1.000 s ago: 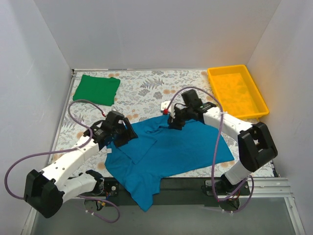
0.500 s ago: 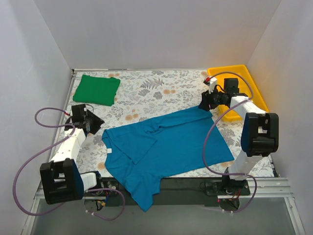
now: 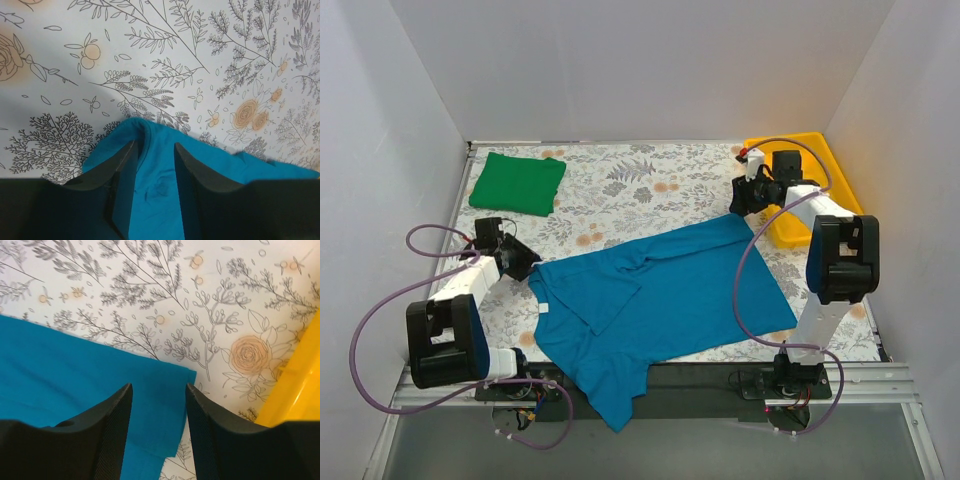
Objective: Fold and stack the t-shirts
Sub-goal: Fold the tshirt
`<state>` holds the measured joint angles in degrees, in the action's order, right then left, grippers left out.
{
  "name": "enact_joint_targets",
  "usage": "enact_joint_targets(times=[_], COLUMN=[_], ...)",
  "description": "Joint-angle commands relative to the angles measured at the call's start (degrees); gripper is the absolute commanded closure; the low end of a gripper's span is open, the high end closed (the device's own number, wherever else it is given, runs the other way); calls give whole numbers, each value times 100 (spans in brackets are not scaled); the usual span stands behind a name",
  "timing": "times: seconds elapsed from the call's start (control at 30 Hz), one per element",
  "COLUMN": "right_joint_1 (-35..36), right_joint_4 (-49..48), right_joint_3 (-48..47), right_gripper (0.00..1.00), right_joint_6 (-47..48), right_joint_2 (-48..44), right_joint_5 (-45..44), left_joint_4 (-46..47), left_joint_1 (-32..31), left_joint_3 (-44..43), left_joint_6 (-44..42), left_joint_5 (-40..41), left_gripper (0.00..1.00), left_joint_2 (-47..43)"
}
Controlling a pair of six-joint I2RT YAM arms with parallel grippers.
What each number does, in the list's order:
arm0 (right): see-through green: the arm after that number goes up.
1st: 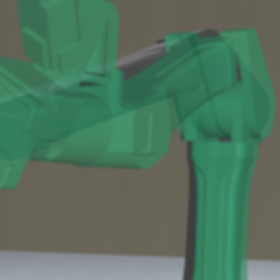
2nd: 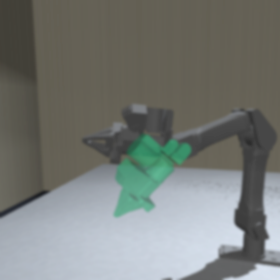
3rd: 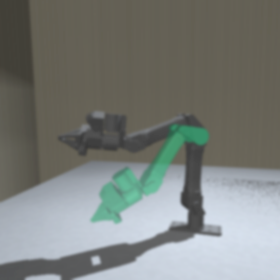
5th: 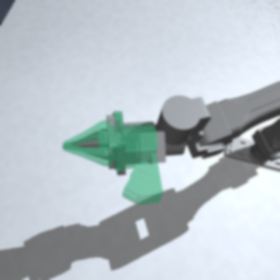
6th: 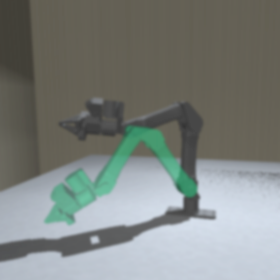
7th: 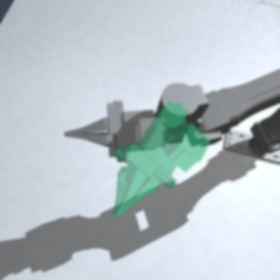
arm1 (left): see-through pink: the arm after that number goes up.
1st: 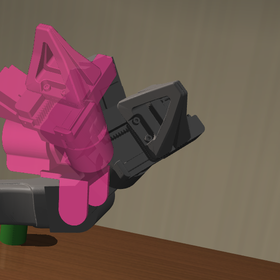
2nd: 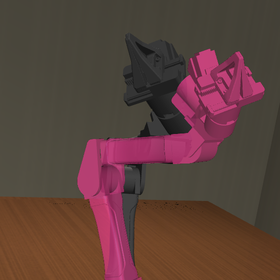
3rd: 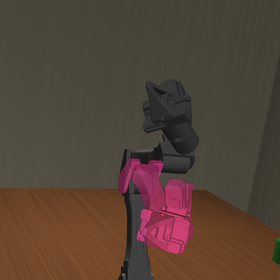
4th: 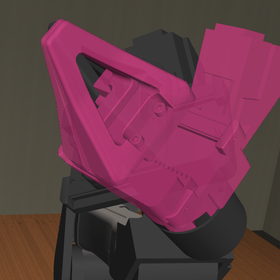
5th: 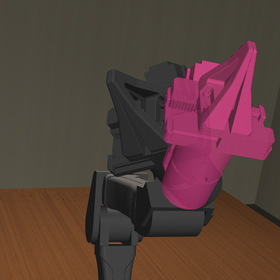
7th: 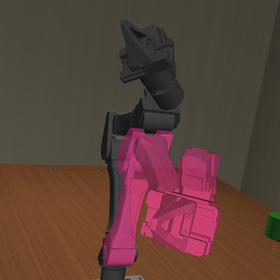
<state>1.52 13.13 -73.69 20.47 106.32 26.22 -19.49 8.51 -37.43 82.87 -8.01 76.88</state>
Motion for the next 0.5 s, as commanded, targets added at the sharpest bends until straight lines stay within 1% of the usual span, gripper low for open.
enact_joint_targets(times=[0.0, 0.2, 0.47], right_joint_1=[-11, -2, -2], right_joint_4=[-21, 67, 190], right_joint_3=[-225, -374, -585], right_gripper=[47, 47, 47], right_joint_6=[-131, -69, 1], right_joint_2=[125, 468, 819], right_joint_5=[-547, -820, -802], left_joint_4=[138, 173, 287], left_joint_1=[28, 28, 28], left_joint_3=[-1, -1, -54], left_joint_6=[-60, -78, -122], left_joint_5=[-69, -95, -201], left_gripper=[66, 69, 73], left_joint_2=[11, 187, 547])
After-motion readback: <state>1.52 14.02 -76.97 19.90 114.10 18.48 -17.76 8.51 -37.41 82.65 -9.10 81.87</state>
